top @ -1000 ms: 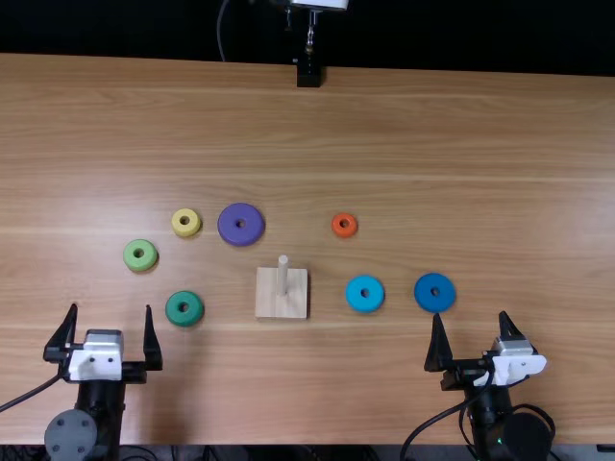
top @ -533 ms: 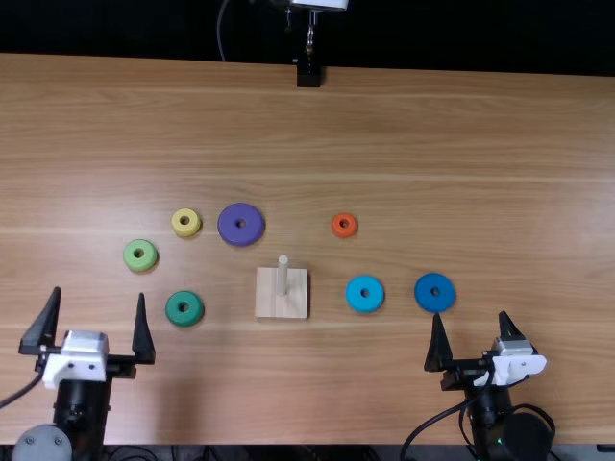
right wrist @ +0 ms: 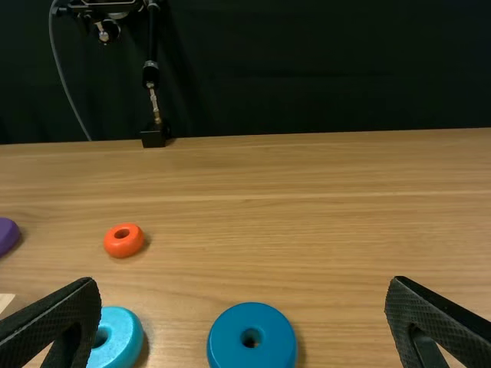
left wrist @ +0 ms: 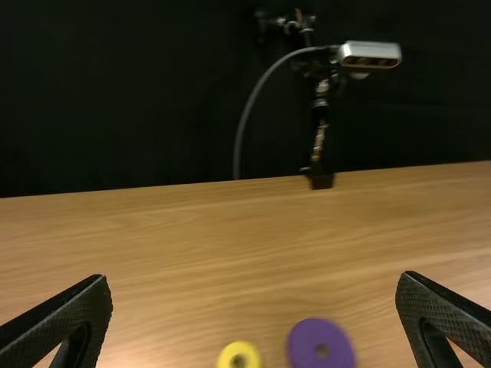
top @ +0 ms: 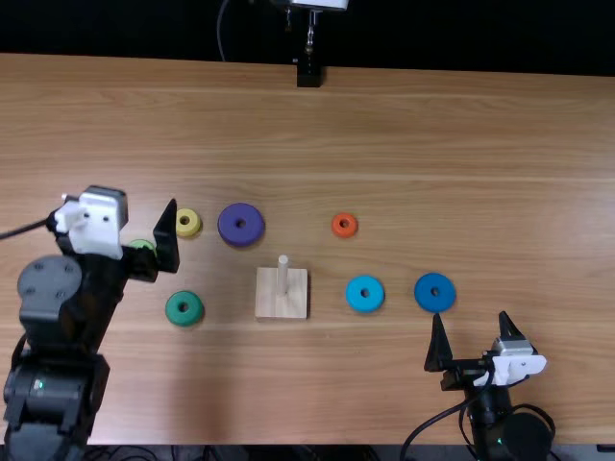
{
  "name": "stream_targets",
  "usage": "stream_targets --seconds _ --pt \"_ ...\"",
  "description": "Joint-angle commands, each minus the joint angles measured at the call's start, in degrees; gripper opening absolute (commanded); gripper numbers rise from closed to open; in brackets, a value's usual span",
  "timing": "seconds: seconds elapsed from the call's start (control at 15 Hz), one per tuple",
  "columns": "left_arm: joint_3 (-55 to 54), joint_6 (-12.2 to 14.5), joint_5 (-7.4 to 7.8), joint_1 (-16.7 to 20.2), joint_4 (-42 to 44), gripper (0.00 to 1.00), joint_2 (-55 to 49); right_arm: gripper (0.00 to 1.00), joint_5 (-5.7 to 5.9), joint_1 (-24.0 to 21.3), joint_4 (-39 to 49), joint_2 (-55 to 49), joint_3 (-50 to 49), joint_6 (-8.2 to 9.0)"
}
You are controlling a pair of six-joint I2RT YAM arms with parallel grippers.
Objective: Build the Hanoi tower: stack the rings onto the peg from bottom to top in this color order: purple, dark blue, light blue, dark green, light green, yellow, orange.
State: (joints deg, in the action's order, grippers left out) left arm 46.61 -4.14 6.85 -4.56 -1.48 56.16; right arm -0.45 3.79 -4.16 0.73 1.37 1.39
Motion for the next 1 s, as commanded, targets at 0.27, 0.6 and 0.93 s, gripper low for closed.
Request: stream_targets --seconds 0.27,0.6,0.93 --pt "11.4 -3.5 2.64 -1.4 -17.0 1.0 16.1 1.0 -0.08 -0.3 -0.1 -0.7 -0.6 -0.12" --pt "16.8 4.6 2.43 -4.5 -17.4 1.0 28.0 1.0 -0.08 -0.3 -0.1 -0.7 -0.6 -0.12" --pt "28.5 11.7 2.85 -10.6 -24.3 1.0 43.2 1.0 -0.08 -0.3 -0.1 -0.7 -0.6 -0.12"
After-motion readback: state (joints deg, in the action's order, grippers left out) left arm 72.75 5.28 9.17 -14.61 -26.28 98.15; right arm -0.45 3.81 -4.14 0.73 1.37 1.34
